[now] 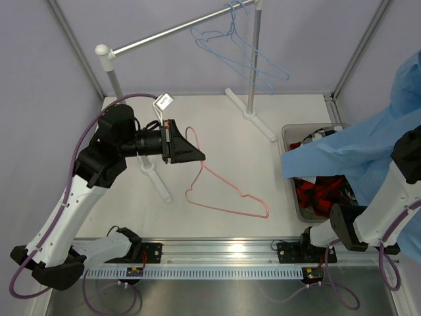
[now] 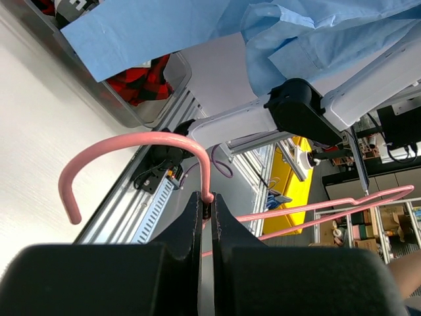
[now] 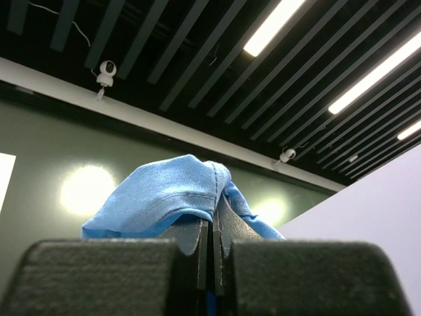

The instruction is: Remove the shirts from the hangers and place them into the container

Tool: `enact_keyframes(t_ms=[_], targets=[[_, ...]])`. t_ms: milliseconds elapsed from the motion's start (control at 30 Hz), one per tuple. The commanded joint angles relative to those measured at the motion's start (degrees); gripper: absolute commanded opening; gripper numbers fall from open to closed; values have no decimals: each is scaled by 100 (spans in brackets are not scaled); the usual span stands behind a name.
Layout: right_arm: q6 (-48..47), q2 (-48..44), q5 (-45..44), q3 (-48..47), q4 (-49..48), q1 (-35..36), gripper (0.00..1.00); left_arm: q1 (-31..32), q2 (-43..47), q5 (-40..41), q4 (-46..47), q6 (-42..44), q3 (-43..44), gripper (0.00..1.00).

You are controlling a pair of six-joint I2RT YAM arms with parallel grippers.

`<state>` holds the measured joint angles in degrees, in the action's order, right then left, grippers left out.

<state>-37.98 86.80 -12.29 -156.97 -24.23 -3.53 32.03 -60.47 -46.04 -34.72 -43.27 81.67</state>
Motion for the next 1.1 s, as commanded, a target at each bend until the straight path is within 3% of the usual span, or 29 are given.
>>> enact_keyframes(t_ms=[0,167,367,533,900,1067], targets=[[790,292,122,-132,-153,-506,0,22,-79,-221,-35,108,358,0],[3109,688,-89,-203,304,-1966,0,23,-114,-195,-97,161,332,0],[4262,1128,-28,-326,682,-2494,0,23,-132,-98,-53,90,297,0],[5334,1172,183,-248,858,-3311,0,31,-114,-37,508,-286,25,0],[7013,768,1808,877,1394,-3418,0,224,-114,253,1424,-754,-336,0],[7366,110,2354,2062,1807,-3050,0,365,52,376,1731,-885,-529,0]])
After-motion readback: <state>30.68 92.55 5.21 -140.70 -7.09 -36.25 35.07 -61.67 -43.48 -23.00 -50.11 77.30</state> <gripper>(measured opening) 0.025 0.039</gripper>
